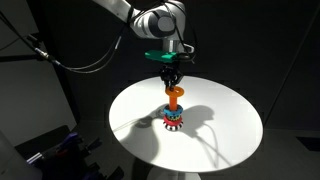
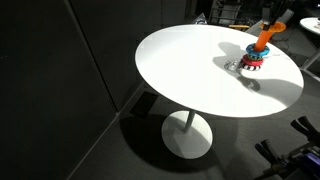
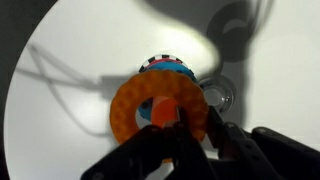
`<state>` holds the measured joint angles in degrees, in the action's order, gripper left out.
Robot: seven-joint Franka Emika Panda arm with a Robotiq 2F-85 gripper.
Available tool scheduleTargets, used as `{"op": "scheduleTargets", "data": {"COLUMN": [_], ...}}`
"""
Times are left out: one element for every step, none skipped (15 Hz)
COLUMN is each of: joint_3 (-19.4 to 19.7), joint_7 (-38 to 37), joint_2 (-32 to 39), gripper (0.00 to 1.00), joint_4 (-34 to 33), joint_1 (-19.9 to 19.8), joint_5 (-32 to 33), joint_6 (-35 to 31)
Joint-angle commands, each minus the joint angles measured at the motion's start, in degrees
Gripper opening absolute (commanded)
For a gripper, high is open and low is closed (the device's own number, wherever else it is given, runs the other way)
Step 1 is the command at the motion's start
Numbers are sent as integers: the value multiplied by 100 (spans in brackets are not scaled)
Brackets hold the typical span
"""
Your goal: Pick up orange ring and stack it on the rings stacking stand
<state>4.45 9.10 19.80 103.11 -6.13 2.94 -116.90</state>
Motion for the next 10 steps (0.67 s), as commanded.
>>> {"op": "scheduleTargets", "data": {"joint_3": [4,4,5,6,8,10,12,14,16,19], "joint_7": [-142,-137,-131,-127,-128,-133,-134,-137,-144,-153], "joint_2": [-1,-23,-38,-54,-62,-66,-64,-53,-41,-29], "gripper": [8,8,8,8,8,8,8,8,8,8], "joint_4": [-14,0,9,12,14,15,12,8,5,-1], "joint_1": [41,43,43,39,38,38,37,37,40,43], "joint_5": [109,107,105,98,100,103,105,109,117,126], "joint_6": [-46,-47,-50,-46,-48,-50,-46,-43,-45,-48]}}
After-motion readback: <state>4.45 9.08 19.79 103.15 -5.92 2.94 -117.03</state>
